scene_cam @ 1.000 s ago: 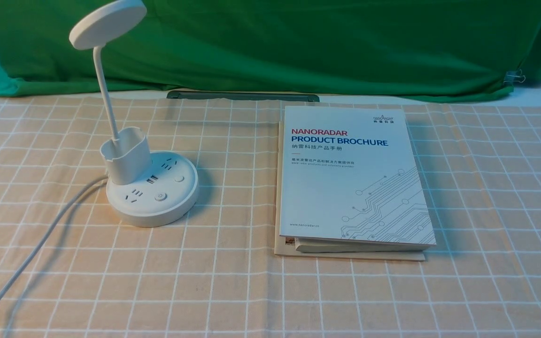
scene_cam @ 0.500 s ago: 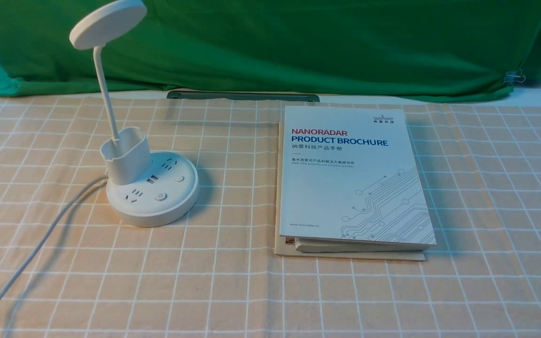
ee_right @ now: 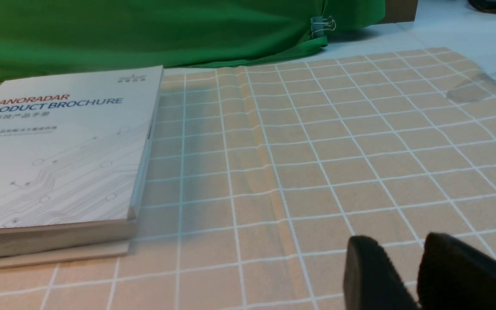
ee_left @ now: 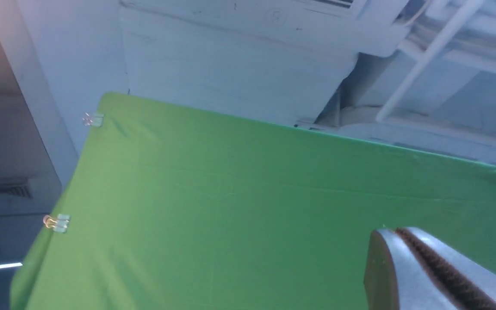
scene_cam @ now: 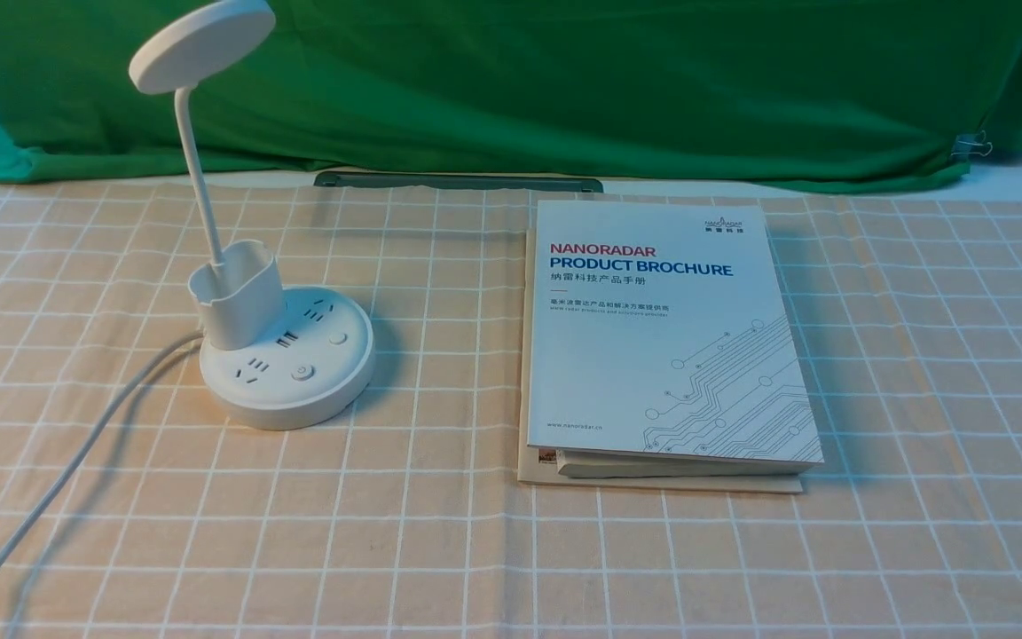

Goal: Turn on the table lamp on the light coffee tablecloth with your hand.
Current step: 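Press the power button on the lamp base to turn the lamp on with the left gripper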

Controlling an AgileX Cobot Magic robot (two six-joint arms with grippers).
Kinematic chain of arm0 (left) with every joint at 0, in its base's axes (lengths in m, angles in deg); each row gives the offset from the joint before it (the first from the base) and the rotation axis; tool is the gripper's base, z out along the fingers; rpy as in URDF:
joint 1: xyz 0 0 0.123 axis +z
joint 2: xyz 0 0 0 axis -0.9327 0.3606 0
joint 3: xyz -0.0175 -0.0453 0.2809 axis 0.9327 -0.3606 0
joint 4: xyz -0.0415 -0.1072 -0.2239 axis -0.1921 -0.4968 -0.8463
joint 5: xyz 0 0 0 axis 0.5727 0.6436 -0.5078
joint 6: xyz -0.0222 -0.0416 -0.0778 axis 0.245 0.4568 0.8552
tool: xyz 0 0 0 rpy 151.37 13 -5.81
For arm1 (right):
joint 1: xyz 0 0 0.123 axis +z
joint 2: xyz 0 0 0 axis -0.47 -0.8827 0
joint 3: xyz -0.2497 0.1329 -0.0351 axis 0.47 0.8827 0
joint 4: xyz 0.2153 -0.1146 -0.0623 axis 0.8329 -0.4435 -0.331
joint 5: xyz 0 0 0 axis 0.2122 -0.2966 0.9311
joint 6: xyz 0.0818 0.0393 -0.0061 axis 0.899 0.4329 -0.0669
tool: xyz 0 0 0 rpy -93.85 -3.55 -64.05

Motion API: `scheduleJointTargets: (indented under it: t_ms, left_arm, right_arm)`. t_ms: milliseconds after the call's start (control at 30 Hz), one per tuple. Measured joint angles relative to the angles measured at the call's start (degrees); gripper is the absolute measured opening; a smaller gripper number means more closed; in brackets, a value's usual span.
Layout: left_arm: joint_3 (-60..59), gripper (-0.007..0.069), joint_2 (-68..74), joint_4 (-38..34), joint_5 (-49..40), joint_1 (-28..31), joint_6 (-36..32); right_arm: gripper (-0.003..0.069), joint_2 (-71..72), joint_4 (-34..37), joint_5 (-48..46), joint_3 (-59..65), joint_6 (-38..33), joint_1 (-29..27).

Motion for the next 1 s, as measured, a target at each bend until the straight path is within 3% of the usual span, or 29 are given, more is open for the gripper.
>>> scheduleJointTargets:
  t_ms: [100,333,433,500,567,667,700,800,900,1000]
  left_arm:
    - [4.3,0.0001,0.0,1.0,-7.3,0.0,2.8]
    - [29.1,0.0001,9.5,2.9,-54.4,0.0,4.8]
    - [30.5,0.0001,17.5,2.5,-65.5,0.0,4.8]
    - [30.0,0.0001,20.9,1.2,-68.8,0.0,4.8]
    - [29.5,0.0001,27.9,-4.7,-73.6,0.0,1.6]
    - [29.5,0.0001,36.4,-17.6,-76.3,0.0,-10.3]
    - [29.5,0.0001,41.3,-26.1,-76.9,0.0,-16.7]
    - [29.9,0.0001,52.1,-41.5,-77.9,0.0,-31.8]
    - [31.6,0.0001,59.3,-44.9,-78.4,-0.4,-35.7]
    - [37.6,-0.0003,70.1,-41.0,-76.5,-3.6,-34.4]
  right_arm:
    - [0.0239,0.0,0.0,0.0,0.0,0.0,0.0]
    - [0.0239,0.0,0.0,0.0,0.0,0.0,0.0]
    - [0.0239,0.0,0.0,0.0,0.0,0.0,0.0]
    - [0.0239,0.0,0.0,0.0,0.0,0.0,0.0]
    - [0.0239,0.0,0.0,0.0,0.0,0.0,0.0]
    - [0.0239,0.0,0.0,-0.1,0.0,0.0,0.0]
    - [0.0239,0.0,0.0,0.0,0.0,0.0,0.0]
    - [0.0239,0.0,0.0,0.0,0.0,0.0,0.0]
    - [0.0239,0.0,0.0,0.0,0.0,0.0,0.0]
    - [0.0239,0.0,0.0,0.0,0.0,0.0,0.0]
